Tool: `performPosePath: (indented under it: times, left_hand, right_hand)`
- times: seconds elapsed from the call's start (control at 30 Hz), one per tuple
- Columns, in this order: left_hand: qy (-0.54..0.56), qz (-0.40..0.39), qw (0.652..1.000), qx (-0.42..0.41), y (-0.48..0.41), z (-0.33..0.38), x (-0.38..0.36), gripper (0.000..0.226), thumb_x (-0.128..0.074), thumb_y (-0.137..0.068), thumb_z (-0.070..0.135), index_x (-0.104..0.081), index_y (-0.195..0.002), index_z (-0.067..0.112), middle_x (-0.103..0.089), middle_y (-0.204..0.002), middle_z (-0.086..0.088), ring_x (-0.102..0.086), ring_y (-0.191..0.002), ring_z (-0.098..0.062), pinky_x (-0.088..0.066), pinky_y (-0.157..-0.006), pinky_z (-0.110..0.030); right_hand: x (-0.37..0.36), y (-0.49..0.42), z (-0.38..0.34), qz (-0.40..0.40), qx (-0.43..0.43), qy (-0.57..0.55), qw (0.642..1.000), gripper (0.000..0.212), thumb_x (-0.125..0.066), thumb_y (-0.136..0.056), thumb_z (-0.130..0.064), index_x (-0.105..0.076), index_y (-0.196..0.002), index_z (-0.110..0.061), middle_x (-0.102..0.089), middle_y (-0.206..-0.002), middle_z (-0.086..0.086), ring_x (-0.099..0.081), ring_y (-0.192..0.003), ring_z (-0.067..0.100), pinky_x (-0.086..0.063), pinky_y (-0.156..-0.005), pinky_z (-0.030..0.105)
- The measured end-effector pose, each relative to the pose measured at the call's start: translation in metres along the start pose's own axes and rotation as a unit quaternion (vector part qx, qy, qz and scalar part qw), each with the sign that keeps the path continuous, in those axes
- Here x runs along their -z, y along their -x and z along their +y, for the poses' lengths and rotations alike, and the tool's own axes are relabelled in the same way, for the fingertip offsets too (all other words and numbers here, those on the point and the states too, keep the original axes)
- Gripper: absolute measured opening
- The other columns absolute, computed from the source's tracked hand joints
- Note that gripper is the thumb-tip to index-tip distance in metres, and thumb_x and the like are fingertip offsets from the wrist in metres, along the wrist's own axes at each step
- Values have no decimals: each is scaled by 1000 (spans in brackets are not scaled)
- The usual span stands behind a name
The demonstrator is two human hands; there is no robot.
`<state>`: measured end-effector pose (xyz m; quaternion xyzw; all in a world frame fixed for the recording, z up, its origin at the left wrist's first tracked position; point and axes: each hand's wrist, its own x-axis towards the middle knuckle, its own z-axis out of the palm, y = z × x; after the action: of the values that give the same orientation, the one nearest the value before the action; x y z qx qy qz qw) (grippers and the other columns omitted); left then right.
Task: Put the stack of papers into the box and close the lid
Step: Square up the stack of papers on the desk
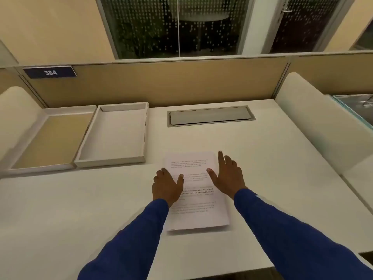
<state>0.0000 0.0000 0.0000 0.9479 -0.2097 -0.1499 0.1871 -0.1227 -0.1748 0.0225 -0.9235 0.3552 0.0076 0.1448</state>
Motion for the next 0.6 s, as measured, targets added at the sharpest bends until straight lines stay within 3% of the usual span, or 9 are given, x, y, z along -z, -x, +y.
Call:
performPosePath:
  times: [0.13, 0.23, 0.37, 0.5, 0.6]
  left_hand:
    - [46, -41, 995, 73, 10, -16, -12, 68, -50, -99, 58, -48, -134, -1, -50, -135, -16, -50, -126, -32, -49, -96, -42]
    - [95, -65, 988, 102, 16, -18, -18, 64, -57, -97, 54, -52, -131, 0, -49, -134, -16, -53, -125, -34, -50, -98, -43]
    - [148, -89, 973, 154, 12, -16, -15, 56, -65, -94, 46, -57, -126, 1, -53, -132, -16, -57, -121, -35, -53, -98, -43]
    - [243, -127, 935, 226, 1, -15, -5, 42, -66, -88, 33, -64, -119, 4, -61, -127, -15, -64, -110, -33, -59, -96, -45]
    - [283, -140, 914, 256, 1, -10, -1, 50, -66, -85, 29, -56, -128, 7, -54, -132, -14, -61, -113, -33, -57, -100, -46]
  right_hand:
    - [-21, 16, 8, -75, -104, -25, 991, 70, -42, -100, -60, -41, -144, -5, -49, -139, 14, -53, -122, 32, -51, -95, 43]
    - [-36, 27, 8, -87, -126, -33, 988, 61, -44, -100, -58, -52, -129, -4, -51, -131, 13, -54, -118, 31, -50, -91, 40]
    - [-46, 35, -3, -73, -149, -68, 984, 57, -48, -101, -54, -52, -128, -3, -50, -130, 15, -56, -116, 33, -50, -91, 40]
    - [-48, 33, -15, -71, -192, -77, 976, 60, -49, -100, -53, -48, -133, -3, -47, -135, 16, -52, -122, 35, -47, -93, 41]
    - [-48, 31, -18, -78, -211, -81, 971, 62, -50, -100, -53, -46, -137, -3, -46, -138, 18, -51, -125, 37, -48, -95, 43]
